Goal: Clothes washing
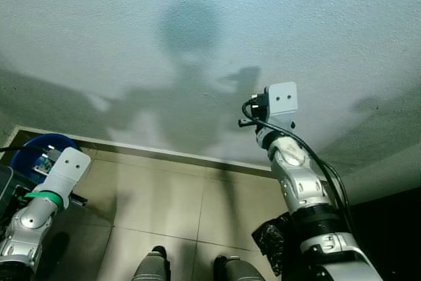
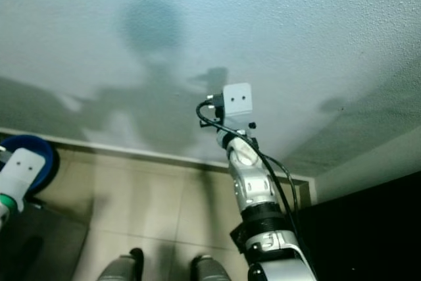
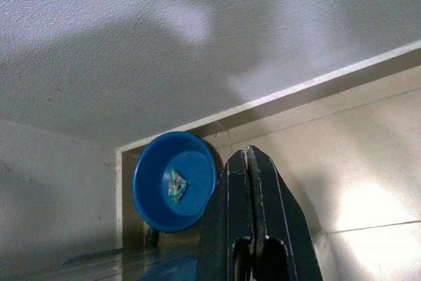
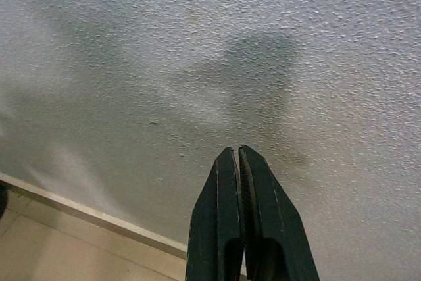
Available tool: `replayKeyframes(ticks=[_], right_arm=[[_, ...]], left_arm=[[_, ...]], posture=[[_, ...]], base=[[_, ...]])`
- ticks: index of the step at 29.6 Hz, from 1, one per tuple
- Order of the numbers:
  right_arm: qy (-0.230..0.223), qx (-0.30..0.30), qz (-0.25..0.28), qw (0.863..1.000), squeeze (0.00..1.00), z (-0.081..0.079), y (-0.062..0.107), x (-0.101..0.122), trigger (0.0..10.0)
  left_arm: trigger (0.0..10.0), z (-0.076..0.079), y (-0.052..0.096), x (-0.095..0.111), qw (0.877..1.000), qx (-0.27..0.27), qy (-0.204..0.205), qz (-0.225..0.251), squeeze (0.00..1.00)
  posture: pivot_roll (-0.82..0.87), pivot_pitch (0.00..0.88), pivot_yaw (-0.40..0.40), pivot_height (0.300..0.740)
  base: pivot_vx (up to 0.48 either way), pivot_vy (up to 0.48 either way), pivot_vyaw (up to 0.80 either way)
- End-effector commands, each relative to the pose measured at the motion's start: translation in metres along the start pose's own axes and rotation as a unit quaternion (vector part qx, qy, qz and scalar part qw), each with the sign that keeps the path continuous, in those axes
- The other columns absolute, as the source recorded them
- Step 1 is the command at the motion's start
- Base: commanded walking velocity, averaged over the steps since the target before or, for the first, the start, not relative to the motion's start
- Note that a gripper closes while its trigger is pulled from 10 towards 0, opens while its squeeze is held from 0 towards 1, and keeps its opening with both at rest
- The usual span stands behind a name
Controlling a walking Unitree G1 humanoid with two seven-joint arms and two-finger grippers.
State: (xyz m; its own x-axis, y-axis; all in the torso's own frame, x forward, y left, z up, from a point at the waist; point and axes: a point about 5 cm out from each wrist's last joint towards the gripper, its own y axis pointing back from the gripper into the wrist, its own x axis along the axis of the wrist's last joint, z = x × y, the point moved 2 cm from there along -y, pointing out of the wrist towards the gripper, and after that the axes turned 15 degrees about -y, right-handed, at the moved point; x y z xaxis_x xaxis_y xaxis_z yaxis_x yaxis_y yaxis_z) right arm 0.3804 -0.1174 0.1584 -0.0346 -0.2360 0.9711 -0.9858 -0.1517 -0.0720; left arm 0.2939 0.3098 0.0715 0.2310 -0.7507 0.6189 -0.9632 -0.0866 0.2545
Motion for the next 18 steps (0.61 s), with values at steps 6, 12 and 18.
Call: replayKeyframes(ticks=[6,12,18], right_arm=[[-0.008,-0.004,-0.004,1.0,0.0,0.0,-0.001,-0.004,10.0],[-0.007,-0.016,0.005,1.0,0.0,0.005,0.002,-0.002,10.0],[0.003,-0.035,0.01,0.999,0.0,0.015,0.009,-0.001,10.0]], left_arm=[[10.0,0.003,0.007,-0.025,0.999,-0.006,0.017,-0.05,0.0],[10.0,0.003,0.005,-0.024,0.998,-0.007,0.018,-0.053,0.0],[10.0,0.003,0.003,-0.025,0.998,-0.007,0.018,-0.055,0.0]], posture=[[0.25,0.185,-0.041,0.74],[0.19,0.153,-0.038,0.74],[0.12,0.131,-0.021,0.74]], base=[[0.0,0.0,0.0],[0.0,0.0,0.0],[0.0,0.0,0.0]])
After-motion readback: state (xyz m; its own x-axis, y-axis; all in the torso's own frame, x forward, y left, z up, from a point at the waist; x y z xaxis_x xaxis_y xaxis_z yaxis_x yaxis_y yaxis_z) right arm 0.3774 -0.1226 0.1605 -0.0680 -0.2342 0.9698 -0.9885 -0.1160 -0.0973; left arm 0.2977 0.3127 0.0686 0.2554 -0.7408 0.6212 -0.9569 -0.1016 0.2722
